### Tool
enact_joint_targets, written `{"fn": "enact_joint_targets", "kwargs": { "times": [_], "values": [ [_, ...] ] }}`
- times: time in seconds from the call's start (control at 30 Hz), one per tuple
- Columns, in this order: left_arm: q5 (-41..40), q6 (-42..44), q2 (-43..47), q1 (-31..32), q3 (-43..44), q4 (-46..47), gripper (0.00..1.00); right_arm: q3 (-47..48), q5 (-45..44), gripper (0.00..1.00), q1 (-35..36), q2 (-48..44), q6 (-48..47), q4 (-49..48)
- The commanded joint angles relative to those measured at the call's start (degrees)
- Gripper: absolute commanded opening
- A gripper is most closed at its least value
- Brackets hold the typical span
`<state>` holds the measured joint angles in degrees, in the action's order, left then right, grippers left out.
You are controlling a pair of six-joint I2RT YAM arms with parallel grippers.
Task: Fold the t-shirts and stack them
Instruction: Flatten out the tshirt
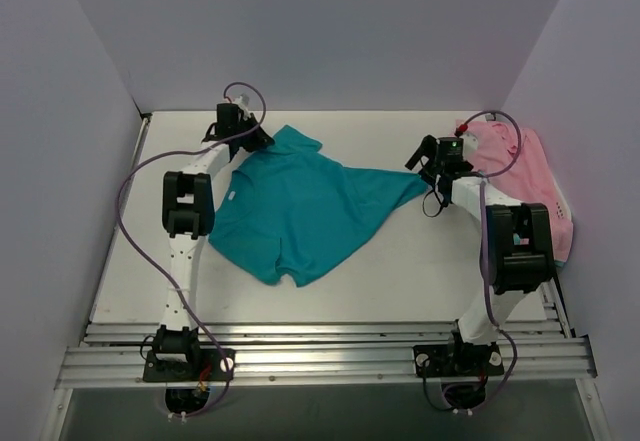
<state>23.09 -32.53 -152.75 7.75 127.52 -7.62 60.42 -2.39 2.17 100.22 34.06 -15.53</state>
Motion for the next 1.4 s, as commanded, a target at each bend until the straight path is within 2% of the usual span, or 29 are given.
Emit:
{"fn": "enact_joint_targets", "kwargs": {
  "times": [0.0, 0.27, 0.53, 0.7, 0.8, 0.83, 0.9, 0.97, 1.0, 1.07, 1.1, 1.33, 1.37],
  "values": [
    [-3.05, 0.63, 3.95, -1.6, -1.93, 3.31, 0.02, 3.64, -3.4, 1.0, -0.24, 2.68, 1.35, 2.86],
    [-1.56, -0.78, 2.19, -1.6, -3.42, 5.77, 0.02, 7.51, -6.05, 0.99, -0.07, 8.75, 2.06, 3.67],
    [-0.6, -0.34, 1.05, -1.86, -2.9, 5.77, 0.02, 19.19, -4.55, 0.94, 1.08, 20.0, 3.02, 4.02],
    [-0.07, -0.51, 0.26, -2.12, -1.67, 5.68, 0.02, 21.75, -4.2, 0.91, 1.78, 23.52, 3.73, 4.11],
    [0.2, -0.69, -0.01, -2.21, -1.23, 5.68, 0.02, 22.46, -4.11, 0.75, 2.39, 24.84, 3.73, 3.84],
    [0.2, -0.69, -0.01, -2.3, -1.23, 5.68, 0.02, 22.81, -3.68, 0.66, 2.4, 25.19, 3.82, 3.84],
    [0.37, -0.69, -0.09, -2.3, -1.14, 5.6, 0.02, 23.07, -3.06, 0.58, 2.57, 25.9, 3.9, 3.49],
    [0.37, -0.78, -0.18, -2.3, -1.14, 5.6, 0.02, 22.81, -3.06, 0.44, 2.75, 26.07, 3.99, 3.23],
    [0.46, -0.86, -0.27, -2.39, -1.05, 5.6, 0.02, 22.72, -3.06, 0.33, 2.92, 26.25, 3.99, 2.96],
    [0.55, -0.86, -0.27, -2.3, -0.96, 5.6, 0.02, 22.37, -3.23, 0.19, 3.1, 26.51, 4.17, 2.87],
    [0.55, -0.86, -0.27, -2.39, -1.05, 5.6, 0.02, 22.2, -3.41, 0.01, 3.27, 26.51, 4.17, 2.87],
    [-0.24, -0.86, 0.52, -2.39, -2.27, 6.65, 0.02, 21.31, -3.67, 0.0, 3.8, 26.08, 3.91, 2.08],
    [-0.59, -0.78, 1.13, -2.39, -4.28, 10.04, 0.02, 21.31, -3.58, 0.0, 3.89, 25.64, 3.9, 2.26]
  ]
}}
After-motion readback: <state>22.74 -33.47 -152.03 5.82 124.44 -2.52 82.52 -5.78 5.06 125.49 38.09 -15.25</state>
